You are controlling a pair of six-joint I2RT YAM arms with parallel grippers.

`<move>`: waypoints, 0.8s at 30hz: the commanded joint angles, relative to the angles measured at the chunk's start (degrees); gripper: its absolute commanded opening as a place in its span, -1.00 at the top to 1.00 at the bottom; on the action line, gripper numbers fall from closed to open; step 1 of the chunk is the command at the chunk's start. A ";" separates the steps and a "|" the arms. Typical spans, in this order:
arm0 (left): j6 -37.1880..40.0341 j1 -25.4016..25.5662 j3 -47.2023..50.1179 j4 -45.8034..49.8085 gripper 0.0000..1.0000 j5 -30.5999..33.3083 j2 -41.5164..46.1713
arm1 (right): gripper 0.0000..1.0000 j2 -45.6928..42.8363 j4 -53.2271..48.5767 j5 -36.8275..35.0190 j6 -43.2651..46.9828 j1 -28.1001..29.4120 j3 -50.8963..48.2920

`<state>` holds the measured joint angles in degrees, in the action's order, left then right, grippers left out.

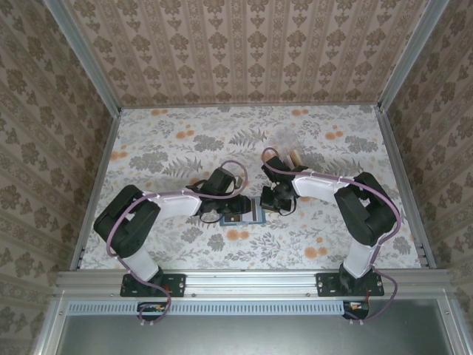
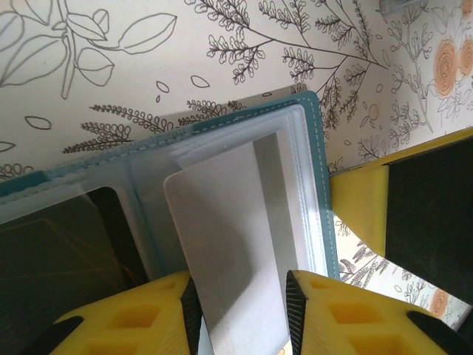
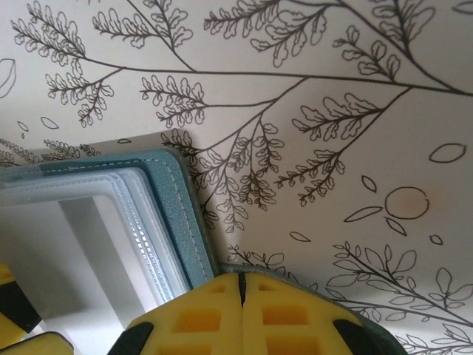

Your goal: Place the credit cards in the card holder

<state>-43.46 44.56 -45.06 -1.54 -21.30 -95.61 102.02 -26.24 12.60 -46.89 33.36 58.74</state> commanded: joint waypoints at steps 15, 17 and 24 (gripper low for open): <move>4.42 2.28 -4.95 3.86 0.11 -2.12 -4.19 | 0.91 0.84 4.16 4.40 -3.11 0.87 -3.34; 4.38 2.29 -4.63 5.26 0.06 -0.22 -3.31 | 0.90 0.55 3.69 3.82 -3.18 0.83 -3.28; 4.07 2.11 -3.36 9.43 -0.04 6.17 0.87 | 0.90 -0.14 1.13 0.75 -3.20 -0.01 -3.05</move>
<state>-40.64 46.26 -49.15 4.43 -18.06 -96.44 100.99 -24.12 13.34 -48.95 33.15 57.14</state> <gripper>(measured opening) 0.519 0.064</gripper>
